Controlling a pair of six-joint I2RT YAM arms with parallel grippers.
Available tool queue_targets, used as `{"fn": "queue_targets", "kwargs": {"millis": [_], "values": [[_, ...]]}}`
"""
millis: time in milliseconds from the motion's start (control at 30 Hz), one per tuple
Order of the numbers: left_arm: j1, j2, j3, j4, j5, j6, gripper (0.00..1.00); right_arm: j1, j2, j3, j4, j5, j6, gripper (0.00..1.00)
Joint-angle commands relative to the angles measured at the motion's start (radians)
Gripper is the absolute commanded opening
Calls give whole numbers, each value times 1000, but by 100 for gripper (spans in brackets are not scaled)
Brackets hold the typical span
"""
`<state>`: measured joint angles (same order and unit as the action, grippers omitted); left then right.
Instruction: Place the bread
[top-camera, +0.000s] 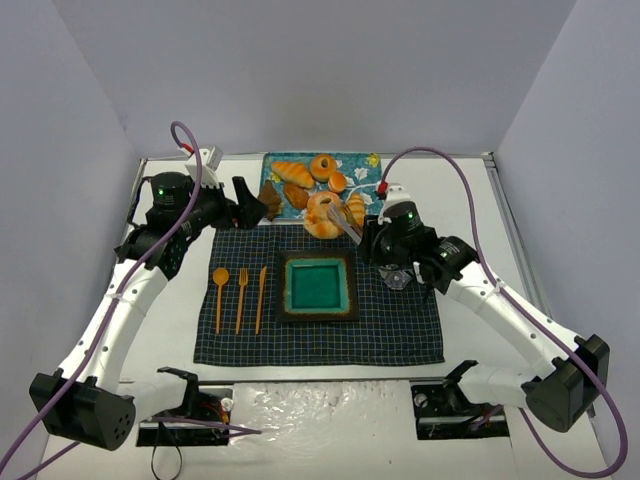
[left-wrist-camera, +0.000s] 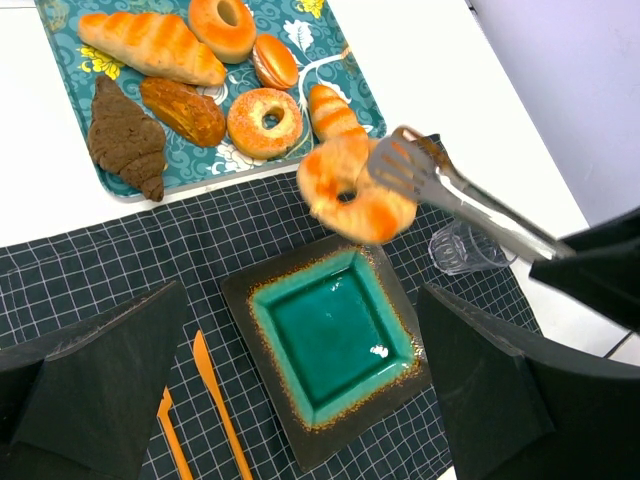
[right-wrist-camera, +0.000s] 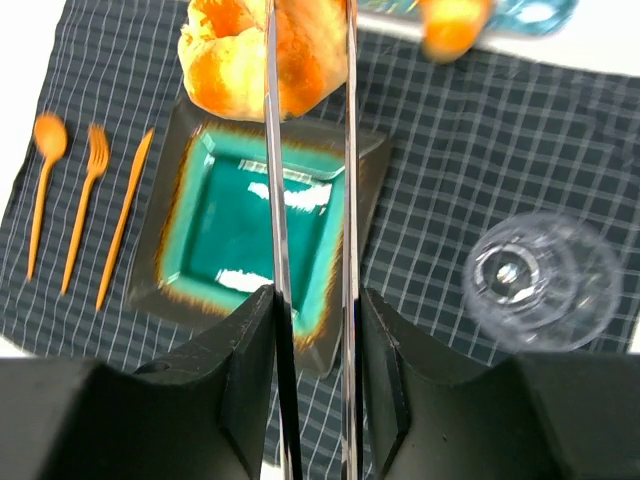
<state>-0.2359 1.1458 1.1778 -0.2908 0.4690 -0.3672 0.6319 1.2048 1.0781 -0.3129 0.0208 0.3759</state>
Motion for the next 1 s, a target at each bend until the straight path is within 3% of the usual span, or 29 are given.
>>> {"fn": "queue_targets", "kwargs": {"millis": [0, 267, 800, 967], "values": [[-3, -3, 27, 53, 3, 16, 97, 85, -44, -22, 59, 26, 29, 5], [-5, -8, 28, 52, -1, 17, 97, 206, -27, -87, 86, 91, 79, 5], [-66, -20, 76, -83, -150, 89, 97, 285, 17, -212, 181, 102, 125, 5], [-66, -21, 56, -54, -143, 80, 97, 297, 17, -217, 180, 117, 133, 11]]}}
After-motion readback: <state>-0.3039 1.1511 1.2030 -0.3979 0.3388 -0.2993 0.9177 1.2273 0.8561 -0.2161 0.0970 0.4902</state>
